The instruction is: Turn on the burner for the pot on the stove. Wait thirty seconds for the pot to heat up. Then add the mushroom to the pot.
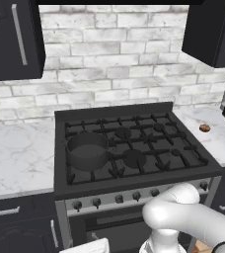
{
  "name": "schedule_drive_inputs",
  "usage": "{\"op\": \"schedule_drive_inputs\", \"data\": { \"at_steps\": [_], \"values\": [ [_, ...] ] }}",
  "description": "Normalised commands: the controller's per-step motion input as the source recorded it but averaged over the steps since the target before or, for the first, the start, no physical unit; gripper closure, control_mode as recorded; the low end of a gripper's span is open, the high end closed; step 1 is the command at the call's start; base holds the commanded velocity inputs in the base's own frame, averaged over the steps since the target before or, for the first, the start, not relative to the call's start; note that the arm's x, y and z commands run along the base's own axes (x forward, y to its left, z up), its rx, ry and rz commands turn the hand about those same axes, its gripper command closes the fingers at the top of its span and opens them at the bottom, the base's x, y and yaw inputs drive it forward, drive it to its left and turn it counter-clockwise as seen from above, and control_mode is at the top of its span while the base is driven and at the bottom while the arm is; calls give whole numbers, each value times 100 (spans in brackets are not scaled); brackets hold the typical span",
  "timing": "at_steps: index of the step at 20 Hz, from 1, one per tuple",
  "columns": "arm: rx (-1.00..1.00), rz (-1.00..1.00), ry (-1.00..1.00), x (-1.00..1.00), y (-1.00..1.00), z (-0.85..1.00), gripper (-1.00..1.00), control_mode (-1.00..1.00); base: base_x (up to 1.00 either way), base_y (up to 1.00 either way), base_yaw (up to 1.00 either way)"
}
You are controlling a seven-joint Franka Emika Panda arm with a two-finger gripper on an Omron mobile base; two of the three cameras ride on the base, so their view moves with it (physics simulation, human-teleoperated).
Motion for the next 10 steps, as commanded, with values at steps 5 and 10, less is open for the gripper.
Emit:
{"op": "schedule_drive_inputs", "data": {
  "at_steps": [5,10],
  "values": [
    [11,-1,0,0,-2,-10,-100,-100,0,0,0],
    [8,0,0,3,-5,0,-100,-100,0,0,0]
  ]
}}
